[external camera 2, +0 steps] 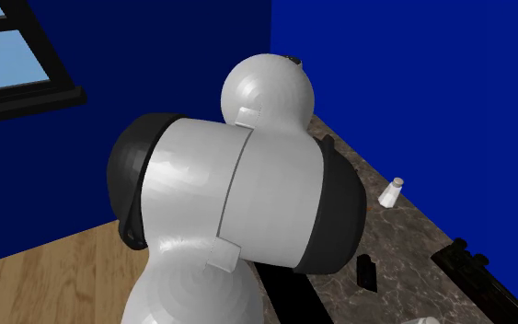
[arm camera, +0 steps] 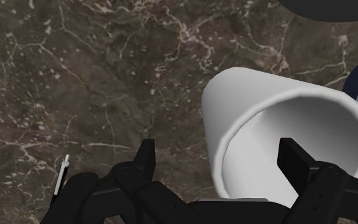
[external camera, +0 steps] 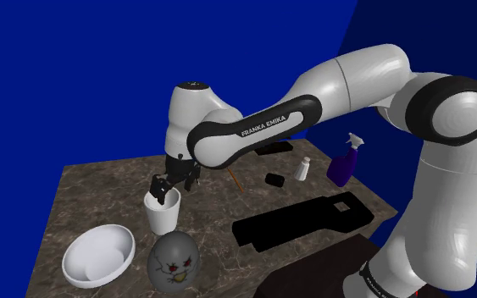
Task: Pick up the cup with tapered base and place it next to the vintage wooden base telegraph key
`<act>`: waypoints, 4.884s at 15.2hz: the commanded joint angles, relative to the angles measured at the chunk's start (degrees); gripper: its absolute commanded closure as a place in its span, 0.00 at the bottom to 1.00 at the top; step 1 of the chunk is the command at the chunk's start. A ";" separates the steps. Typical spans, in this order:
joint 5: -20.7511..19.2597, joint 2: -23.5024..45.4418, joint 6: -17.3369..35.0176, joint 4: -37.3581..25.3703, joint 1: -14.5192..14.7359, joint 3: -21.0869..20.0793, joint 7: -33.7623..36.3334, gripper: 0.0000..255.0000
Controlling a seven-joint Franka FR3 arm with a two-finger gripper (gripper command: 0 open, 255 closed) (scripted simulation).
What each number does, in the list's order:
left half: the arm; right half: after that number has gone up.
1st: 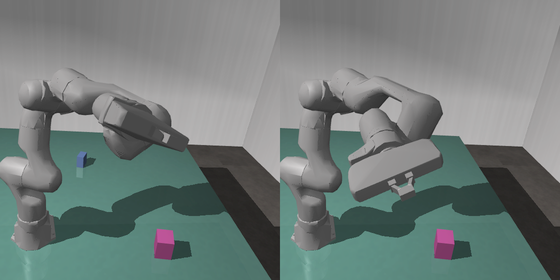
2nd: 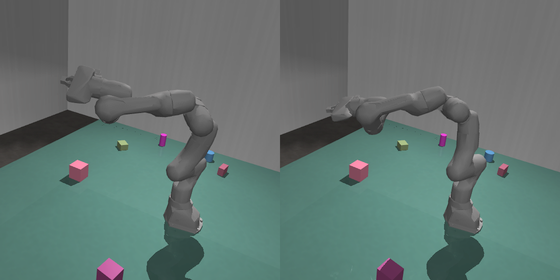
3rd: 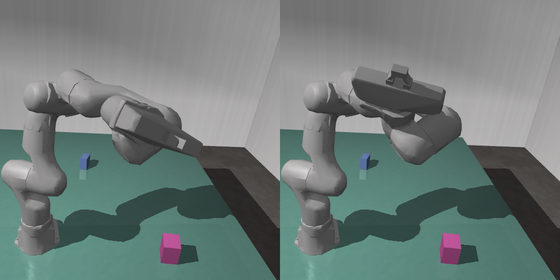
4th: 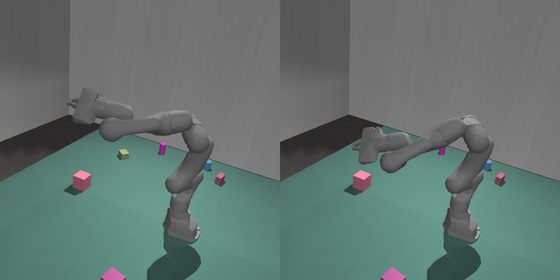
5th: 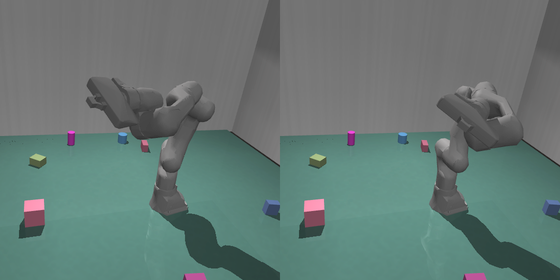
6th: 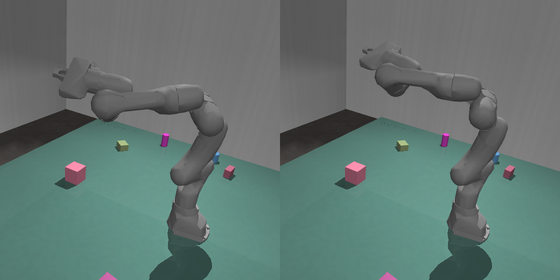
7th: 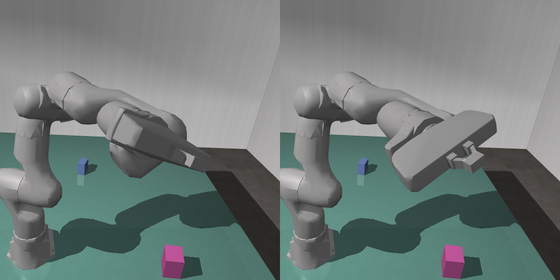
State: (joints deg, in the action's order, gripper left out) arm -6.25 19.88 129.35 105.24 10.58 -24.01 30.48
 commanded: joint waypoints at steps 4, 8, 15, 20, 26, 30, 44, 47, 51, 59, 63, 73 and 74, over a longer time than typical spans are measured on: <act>0.00 0.00 0.00 0.00 0.00 0.00 0.00 1.00; 0.00 0.00 0.00 0.00 0.00 0.00 0.00 1.00; 0.73 -1.38 -2.61 -1.34 -0.24 -0.33 -0.37 1.00; 1.52 -2.87 -5.96 -3.32 -0.46 -0.65 -0.76 1.00; 2.27 -4.30 -10.11 -6.16 -0.62 -0.93 -1.10 1.00; 2.65 -5.02 -12.95 -8.34 -0.67 -1.08 -1.25 1.00; 3.11 -5.88 -23.43 -18.06 -0.38 -1.41 -1.27 1.00; 3.02 -5.68 -25.81 -20.63 -0.20 -1.46 -1.17 1.00; 4.69 -8.62 -25.98 -18.04 -2.42 -0.80 -4.03 1.00; 10.07 -18.25 -24.24 -6.85 -9.70 3.55 -16.14 1.00; 11.67 -21.50 -24.20 -3.26 -12.57 6.35 -22.13 1.00; 13.16 -25.30 -25.26 0.79 -18.97 13.93 -36.42 1.00; 13.18 -25.35 -25.43 0.83 -19.58 14.70 -37.80 1.00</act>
State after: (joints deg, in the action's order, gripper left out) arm 6.95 -5.59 104.15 106.30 -8.40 -10.04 -5.91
